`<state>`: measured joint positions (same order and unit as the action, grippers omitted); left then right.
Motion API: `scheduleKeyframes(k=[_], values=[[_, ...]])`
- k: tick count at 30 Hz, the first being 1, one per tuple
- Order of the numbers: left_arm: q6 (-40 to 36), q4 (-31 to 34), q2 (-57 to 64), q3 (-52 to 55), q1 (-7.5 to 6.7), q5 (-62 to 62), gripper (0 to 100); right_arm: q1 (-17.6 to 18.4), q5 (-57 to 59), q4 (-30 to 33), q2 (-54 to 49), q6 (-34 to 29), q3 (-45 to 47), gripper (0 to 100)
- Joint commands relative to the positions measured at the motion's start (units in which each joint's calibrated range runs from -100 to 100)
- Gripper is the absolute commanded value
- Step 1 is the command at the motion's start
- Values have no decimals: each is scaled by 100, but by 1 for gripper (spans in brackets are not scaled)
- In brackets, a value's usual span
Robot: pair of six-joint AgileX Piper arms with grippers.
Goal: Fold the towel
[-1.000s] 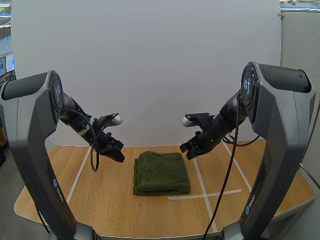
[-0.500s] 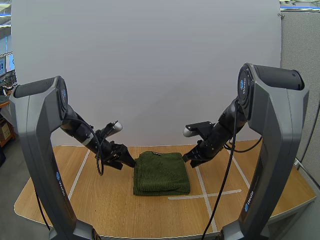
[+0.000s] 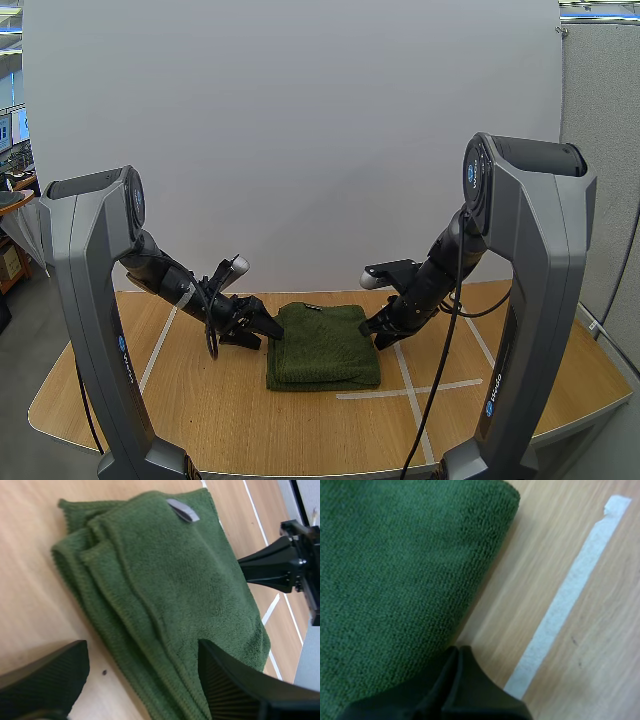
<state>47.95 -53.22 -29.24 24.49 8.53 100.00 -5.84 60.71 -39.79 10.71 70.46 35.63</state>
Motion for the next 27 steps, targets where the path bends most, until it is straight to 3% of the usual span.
scheduleKeyframes(k=[1,14,27], values=[[26,69,-52,15,-82,0,100,2,-1,-23,66,44,18,0],[26,56,-52,15,-244,0,100,242,28,-101,110,76,18,0],[170,-514,-52,15,-727,0,100,274,6,-101,110,112,18,0]])
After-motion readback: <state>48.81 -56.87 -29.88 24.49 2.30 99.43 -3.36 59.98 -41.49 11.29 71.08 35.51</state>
